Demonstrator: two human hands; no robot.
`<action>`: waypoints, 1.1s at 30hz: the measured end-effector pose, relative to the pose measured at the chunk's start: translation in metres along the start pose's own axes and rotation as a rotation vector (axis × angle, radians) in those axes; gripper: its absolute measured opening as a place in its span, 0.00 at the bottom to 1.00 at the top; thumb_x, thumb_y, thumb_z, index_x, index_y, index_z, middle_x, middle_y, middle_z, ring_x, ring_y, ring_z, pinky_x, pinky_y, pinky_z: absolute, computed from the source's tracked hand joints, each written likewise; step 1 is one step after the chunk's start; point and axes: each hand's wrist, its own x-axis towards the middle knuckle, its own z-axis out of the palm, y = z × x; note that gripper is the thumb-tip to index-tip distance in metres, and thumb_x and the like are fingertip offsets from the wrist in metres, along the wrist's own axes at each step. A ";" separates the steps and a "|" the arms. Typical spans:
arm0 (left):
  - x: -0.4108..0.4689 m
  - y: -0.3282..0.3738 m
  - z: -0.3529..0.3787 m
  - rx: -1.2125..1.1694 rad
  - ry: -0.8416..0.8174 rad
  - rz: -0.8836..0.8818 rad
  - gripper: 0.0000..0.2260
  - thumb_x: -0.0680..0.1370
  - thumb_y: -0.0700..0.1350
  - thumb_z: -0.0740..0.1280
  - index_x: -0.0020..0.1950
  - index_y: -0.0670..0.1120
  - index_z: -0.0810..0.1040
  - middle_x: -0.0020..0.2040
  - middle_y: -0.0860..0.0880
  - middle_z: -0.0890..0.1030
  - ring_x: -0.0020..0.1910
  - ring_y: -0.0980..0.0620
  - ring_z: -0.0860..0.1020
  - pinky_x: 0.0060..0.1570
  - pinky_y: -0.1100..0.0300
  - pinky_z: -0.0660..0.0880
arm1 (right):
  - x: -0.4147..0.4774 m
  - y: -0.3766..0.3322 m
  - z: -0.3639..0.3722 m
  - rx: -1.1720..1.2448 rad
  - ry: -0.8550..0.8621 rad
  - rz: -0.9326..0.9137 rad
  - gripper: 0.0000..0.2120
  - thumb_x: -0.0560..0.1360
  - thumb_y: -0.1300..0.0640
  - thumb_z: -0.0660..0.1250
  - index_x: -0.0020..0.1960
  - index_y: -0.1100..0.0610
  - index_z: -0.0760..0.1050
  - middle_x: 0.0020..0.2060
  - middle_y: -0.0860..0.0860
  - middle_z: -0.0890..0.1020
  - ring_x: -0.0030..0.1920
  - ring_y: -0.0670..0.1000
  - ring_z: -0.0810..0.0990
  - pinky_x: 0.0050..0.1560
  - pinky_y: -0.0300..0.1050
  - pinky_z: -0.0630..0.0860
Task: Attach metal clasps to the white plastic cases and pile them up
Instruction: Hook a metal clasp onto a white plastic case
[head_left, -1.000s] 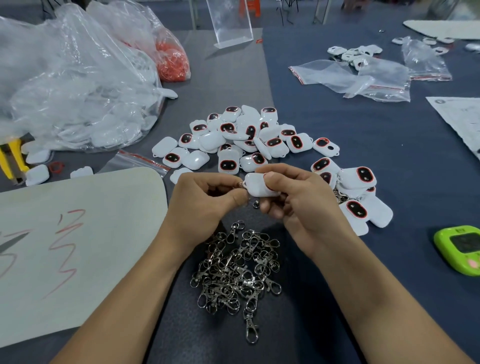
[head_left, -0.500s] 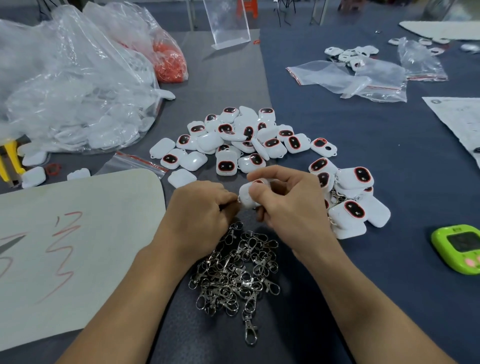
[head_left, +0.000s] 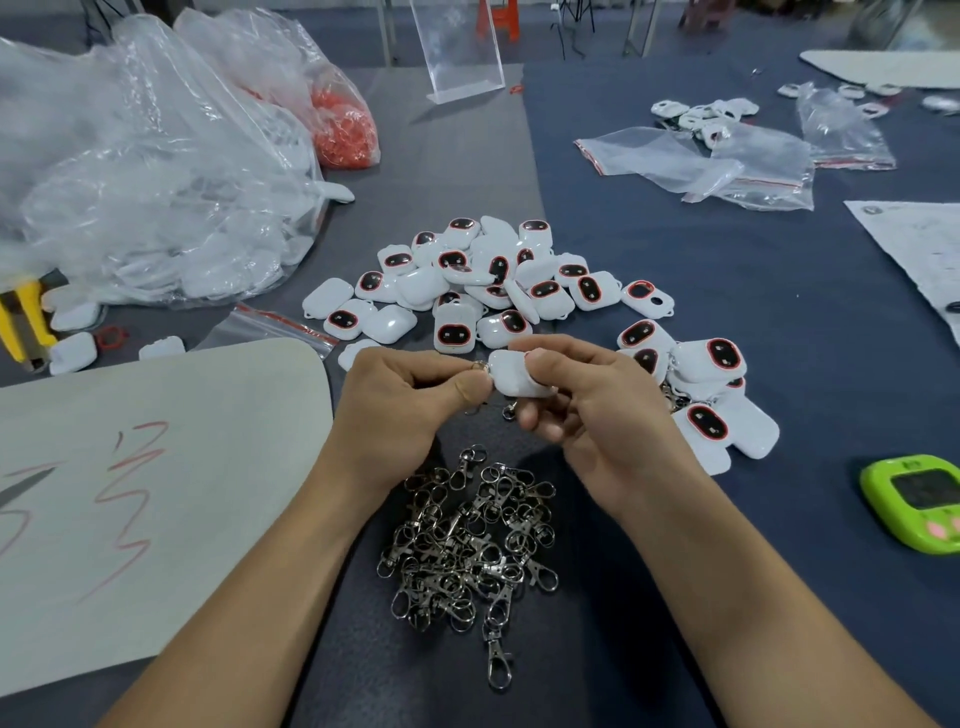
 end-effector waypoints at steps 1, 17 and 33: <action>-0.001 -0.001 -0.001 0.125 0.012 0.064 0.07 0.71 0.42 0.78 0.40 0.55 0.88 0.36 0.56 0.85 0.35 0.60 0.81 0.39 0.66 0.74 | 0.000 0.001 0.000 -0.043 0.028 -0.042 0.07 0.78 0.69 0.67 0.48 0.62 0.83 0.34 0.59 0.84 0.23 0.51 0.74 0.20 0.38 0.66; -0.002 0.000 0.007 -0.007 -0.052 -0.020 0.04 0.73 0.42 0.75 0.43 0.51 0.88 0.37 0.53 0.86 0.36 0.60 0.81 0.39 0.69 0.75 | 0.001 0.000 0.001 0.102 0.030 0.041 0.09 0.80 0.68 0.63 0.50 0.63 0.82 0.34 0.58 0.83 0.24 0.50 0.74 0.21 0.36 0.64; -0.014 0.003 0.005 0.767 -0.022 0.294 0.09 0.76 0.50 0.69 0.40 0.48 0.86 0.32 0.51 0.80 0.34 0.50 0.77 0.36 0.55 0.72 | -0.004 0.012 0.006 -0.423 0.171 -0.308 0.09 0.77 0.65 0.68 0.47 0.53 0.84 0.32 0.54 0.83 0.25 0.49 0.76 0.25 0.40 0.71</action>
